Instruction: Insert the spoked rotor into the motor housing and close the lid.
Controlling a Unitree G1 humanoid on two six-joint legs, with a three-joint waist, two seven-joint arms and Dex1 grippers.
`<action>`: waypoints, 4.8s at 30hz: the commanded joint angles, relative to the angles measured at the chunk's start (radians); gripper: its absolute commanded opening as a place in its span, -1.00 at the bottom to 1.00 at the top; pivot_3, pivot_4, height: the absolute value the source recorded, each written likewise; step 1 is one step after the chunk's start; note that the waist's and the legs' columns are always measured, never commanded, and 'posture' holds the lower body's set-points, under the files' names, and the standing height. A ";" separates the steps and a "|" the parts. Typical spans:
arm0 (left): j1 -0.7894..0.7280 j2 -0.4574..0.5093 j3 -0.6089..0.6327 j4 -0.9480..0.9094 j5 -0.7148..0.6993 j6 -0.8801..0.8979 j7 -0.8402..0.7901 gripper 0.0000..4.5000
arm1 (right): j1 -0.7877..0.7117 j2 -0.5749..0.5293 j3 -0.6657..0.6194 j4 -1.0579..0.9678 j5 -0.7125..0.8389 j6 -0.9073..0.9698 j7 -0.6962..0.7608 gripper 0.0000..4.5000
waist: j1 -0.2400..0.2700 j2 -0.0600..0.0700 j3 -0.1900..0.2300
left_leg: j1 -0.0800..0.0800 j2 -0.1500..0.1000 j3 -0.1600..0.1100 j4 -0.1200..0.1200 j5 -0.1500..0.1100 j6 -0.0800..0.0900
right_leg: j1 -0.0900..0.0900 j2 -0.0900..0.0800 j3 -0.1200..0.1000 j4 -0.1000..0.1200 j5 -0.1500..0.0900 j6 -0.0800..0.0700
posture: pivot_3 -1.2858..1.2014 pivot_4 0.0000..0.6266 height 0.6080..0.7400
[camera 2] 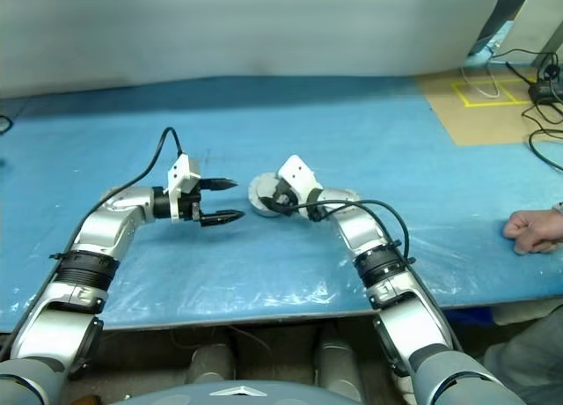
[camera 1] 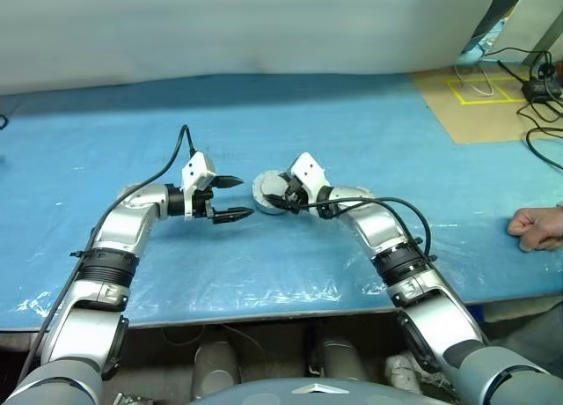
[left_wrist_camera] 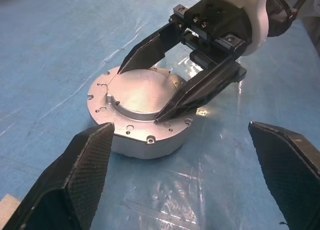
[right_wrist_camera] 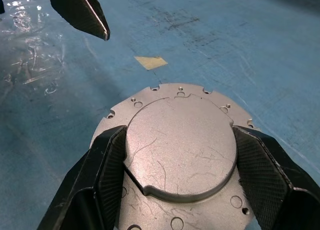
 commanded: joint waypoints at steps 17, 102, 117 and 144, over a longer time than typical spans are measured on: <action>-0.016 -0.018 -0.016 -0.018 0.020 -0.028 -0.003 1.00 | 0.196 -0.148 0.133 -0.138 -0.037 0.184 0.246 0.32 | 0.020 0.000 -0.009 | 0.006 -0.001 0.001 -0.020 -0.003 -0.005 | 0.005 0.001 -0.002 -0.004 -0.016 0.002 | 0.03 -0.52 1.00; -0.074 -0.116 -0.146 0.234 0.233 -0.261 0.058 -1.00 | 0.232 0.067 -0.550 -0.148 0.664 0.732 -0.103 0.91 | 0.028 0.005 -0.008 | -0.009 -0.002 0.000 -0.020 -0.003 -0.006 | -0.010 -0.001 -0.003 -0.003 -0.018 0.003 | 0.03 -0.52 1.00; -0.075 -0.111 -0.146 0.234 0.234 -0.264 0.057 -1.00 | 0.242 0.116 -0.496 -0.199 0.704 0.745 -0.109 -0.49 | 0.026 0.004 -0.008 | -0.006 -0.002 0.000 -0.019 -0.003 -0.006 | -0.007 -0.001 -0.003 -0.003 -0.017 0.003 | 0.03 -0.52 1.00; 0.023 -0.019 0.300 -0.070 -0.337 0.491 0.152 -0.62 | 0.086 0.260 -0.777 -0.170 0.984 0.837 -0.322 -0.49 | 0.000 0.005 0.009 | -0.014 0.000 0.000 -0.020 -0.003 -0.006 | -0.015 0.001 -0.003 -0.003 -0.016 0.001 | 0.03 -0.52 1.00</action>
